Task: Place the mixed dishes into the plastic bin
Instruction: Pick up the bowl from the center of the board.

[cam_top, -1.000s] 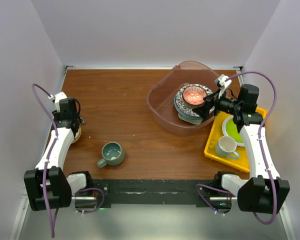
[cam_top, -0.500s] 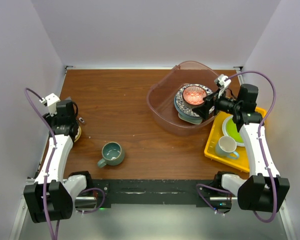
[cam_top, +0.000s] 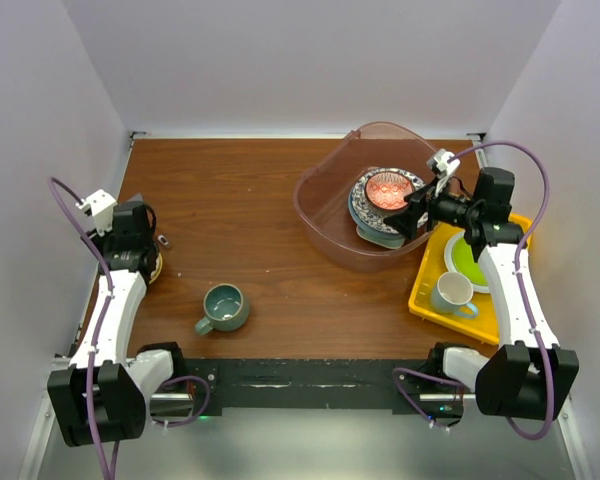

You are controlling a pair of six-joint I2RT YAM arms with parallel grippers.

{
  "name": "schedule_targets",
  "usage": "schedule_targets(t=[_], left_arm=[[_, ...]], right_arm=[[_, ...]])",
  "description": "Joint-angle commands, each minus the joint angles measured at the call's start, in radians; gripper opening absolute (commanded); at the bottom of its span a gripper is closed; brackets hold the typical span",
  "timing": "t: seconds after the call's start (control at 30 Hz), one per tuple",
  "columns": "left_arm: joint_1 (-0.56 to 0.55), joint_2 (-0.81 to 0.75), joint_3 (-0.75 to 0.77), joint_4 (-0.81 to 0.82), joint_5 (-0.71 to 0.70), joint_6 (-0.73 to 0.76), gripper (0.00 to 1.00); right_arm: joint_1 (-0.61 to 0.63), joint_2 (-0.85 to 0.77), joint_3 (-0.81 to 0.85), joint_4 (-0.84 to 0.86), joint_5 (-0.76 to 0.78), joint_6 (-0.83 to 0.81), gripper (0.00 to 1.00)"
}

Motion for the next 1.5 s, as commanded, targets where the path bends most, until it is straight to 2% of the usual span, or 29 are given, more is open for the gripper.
schedule_targets(t=[0.0,0.7,1.0,1.23,1.47], left_arm=[[0.007,-0.025,-0.010,0.022,-0.044,-0.039,0.64],[0.026,0.012,-0.014,0.038,-0.087,-0.036,0.65],[0.115,0.121,-0.016,0.071,0.043,-0.046,0.62],[0.155,0.202,-0.021,0.079,0.159,-0.061,0.56],[0.164,0.244,-0.025,0.064,0.150,-0.072,0.49]], right_arm=[[-0.003,-0.003,-0.001,0.024,-0.034,-0.020,0.98],[-0.003,0.020,-0.005,0.024,-0.062,-0.026,0.98],[-0.003,0.040,-0.011,0.017,-0.065,-0.052,0.98],[-0.005,0.037,-0.002,0.000,-0.073,-0.065,0.98],[-0.005,0.020,0.007,-0.014,-0.080,-0.076,0.98]])
